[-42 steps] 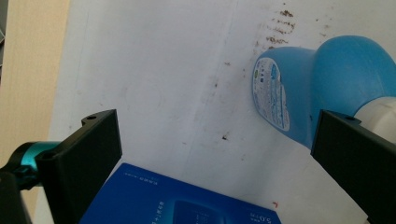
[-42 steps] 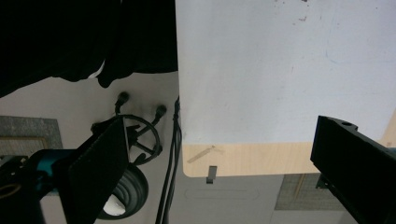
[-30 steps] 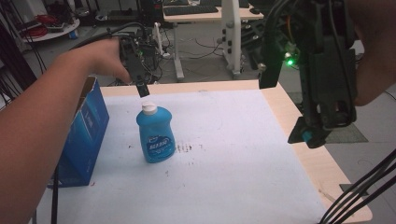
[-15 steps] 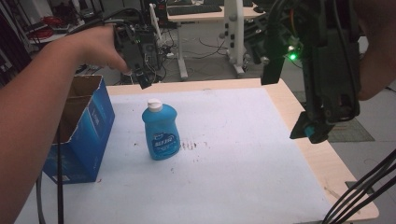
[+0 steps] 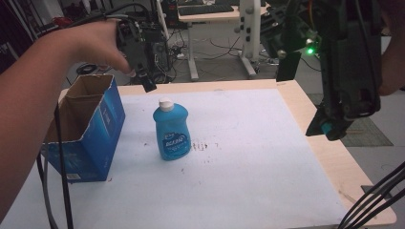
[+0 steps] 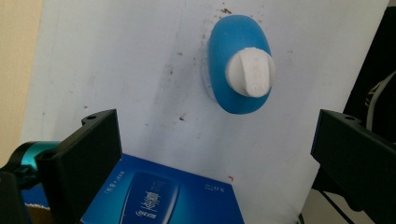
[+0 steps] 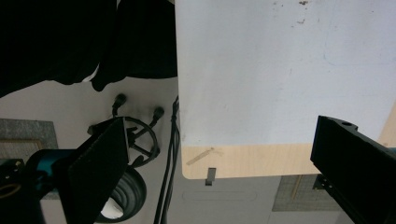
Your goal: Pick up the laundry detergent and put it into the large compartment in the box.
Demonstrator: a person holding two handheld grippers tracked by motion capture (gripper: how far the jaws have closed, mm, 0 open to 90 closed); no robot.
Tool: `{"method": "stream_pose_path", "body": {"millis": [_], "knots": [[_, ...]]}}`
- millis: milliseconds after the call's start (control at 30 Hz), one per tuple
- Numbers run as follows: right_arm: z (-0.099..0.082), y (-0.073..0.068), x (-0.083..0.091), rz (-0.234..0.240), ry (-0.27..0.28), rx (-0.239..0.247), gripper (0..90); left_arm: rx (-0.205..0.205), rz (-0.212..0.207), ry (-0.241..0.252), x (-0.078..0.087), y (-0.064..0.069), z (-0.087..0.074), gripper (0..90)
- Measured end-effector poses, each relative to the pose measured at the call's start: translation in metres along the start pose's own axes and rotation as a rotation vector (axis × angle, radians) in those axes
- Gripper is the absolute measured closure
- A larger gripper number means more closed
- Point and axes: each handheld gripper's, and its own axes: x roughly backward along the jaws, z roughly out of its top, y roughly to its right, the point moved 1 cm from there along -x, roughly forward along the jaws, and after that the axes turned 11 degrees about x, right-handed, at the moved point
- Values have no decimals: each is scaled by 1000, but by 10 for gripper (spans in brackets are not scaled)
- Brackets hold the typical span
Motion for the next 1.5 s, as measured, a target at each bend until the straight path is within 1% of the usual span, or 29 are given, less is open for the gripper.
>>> {"method": "stream_pose_path", "body": {"millis": [33, 67, 167, 267, 333, 400, 500, 633, 700, 767, 833, 867, 967, 1000, 1033, 1133, 1167, 1200, 1400, 1467, 1500], "knots": [[0, 0, 0, 0, 0, 0, 35, 0, 0, 0, 0, 0, 0, 17], [0, 0, 0, -1, 1, 0, 35, -10, -2, 2, 0, 5, 0, 17], [0, -2, 1, -6, 4, 0, 35, -20, -22, 10, -1, 13, 0, 18], [0, -3, 2, -8, 5, 1, 35, -37, -23, 7, -4, 19, 2, 18], [0, -4, 2, -7, 5, 2, 35, -33, -27, 0, -7, 23, 3, 18], [0, -4, 2, -7, 2, 5, 35, -39, -20, -3, -10, 25, 4, 18], [0, -5, 1, -7, 4, 5, 35, -37, -22, -11, -14, 28, 6, 18], [0, -6, 3, -10, 5, 10, 35, -36, -14, -25, -19, 32, 9, 18], [0, -6, 3, -13, 9, 11, 35, -43, -4, -26, -23, 34, 10, 18], [0, -7, 2, -14, 9, 13, 35, -37, -6, -27, -26, 36, 10, 18], [0, -7, 2, -12, 8, 10, 35, -37, -8, -31, -32, 37, 10, 18], [0, -7, 1, -13, 12, 18, 35, -33, -7, -35, -35, 37, 10, 18], [1, -7, 1, -16, 13, 19, 35, -18, 12, -53, -44, 35, 12, 18], [1, -7, 1, -16, 16, 22, 35, -22, 18, -64, -46, 34, 13, 17], [1, -7, 0, -15, 17, 23, 35, -16, 19, -67, -48, 34, 13, 18], [1, -8, -1, -13, 17, 25, 35, -16, 23, -71, -52, 33, 15, 18], [0, -8, -2, -11, 16, 25, 35, -11, 22, -72, -57, 33, 16, 18], [-1, -7, -3, -8, 17, 22, 35, -19, 24, -77, -58, 33, 17, 18], [-5, -4, -4, -10, 19, 18, 35, -7, 30, -93, -73, 31, 20, 17], [-5, -4, -4, -10, 20, 19, 35, -10, 36, -99, -76, 30, 22, 18], [-5, -3, -4, -11, 21, 21, 35, -18, 40, -104, -78, 30, 23, 18]]}}
